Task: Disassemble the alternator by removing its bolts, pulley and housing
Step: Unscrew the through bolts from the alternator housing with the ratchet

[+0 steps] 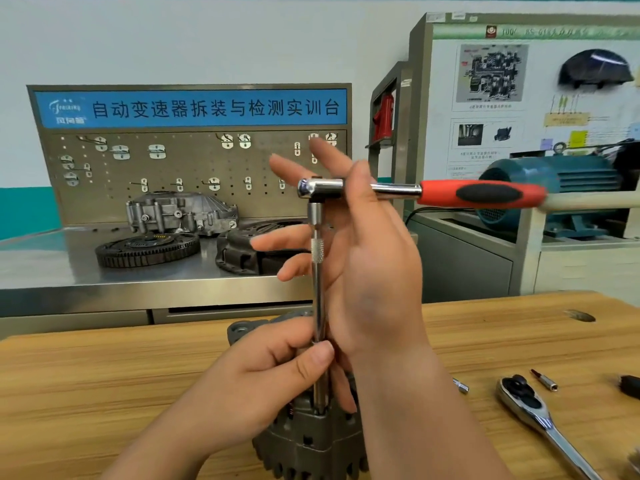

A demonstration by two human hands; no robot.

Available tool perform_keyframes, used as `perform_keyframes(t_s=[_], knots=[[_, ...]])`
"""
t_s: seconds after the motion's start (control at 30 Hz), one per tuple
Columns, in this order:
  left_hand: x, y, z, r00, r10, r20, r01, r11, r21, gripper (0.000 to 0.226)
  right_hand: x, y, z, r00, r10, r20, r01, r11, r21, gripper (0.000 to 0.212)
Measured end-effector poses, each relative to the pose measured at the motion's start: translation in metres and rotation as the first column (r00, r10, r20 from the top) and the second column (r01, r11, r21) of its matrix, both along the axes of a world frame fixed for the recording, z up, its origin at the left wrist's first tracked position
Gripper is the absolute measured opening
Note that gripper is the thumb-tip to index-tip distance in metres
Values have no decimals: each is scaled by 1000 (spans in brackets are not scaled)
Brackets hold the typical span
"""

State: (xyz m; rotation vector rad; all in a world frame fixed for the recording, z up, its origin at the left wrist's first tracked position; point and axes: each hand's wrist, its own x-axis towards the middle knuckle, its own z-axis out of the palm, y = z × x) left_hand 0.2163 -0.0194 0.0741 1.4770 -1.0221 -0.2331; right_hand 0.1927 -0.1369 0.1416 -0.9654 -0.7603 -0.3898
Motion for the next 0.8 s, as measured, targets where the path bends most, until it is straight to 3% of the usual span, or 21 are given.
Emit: perform_keyframes(t_s=[0.13,0.3,0.4,0.67,0.73,0.8], knots=[[0,-1,0,999,-40,-11,39,999,-9,35,1,-1,-1,997,14,-82,-16,1000,-21,52],[3,-1,-1,999,12,52,-12,1000,11,44,-3,1,0,948,-256,187,272,960,-67,33],[2,-2,-1,995,46,86,-48,999,20,45,-4,3,0,941,-212,262,234,971,-55,34],[0,-1,-1,1000,6,3,-6,1000,-21,53,1,0,0,998,56,7,-56,998,-7,45],[-1,0,-1,1000,-7,1,7,1000,-16,52,2,0,-1,995,77,-56,-78,997,-22,57],[0,0,-1,1000,-6,0,6,1000,-17,52,2,1,-3,997,45,-62,-48,998,-42,55]])
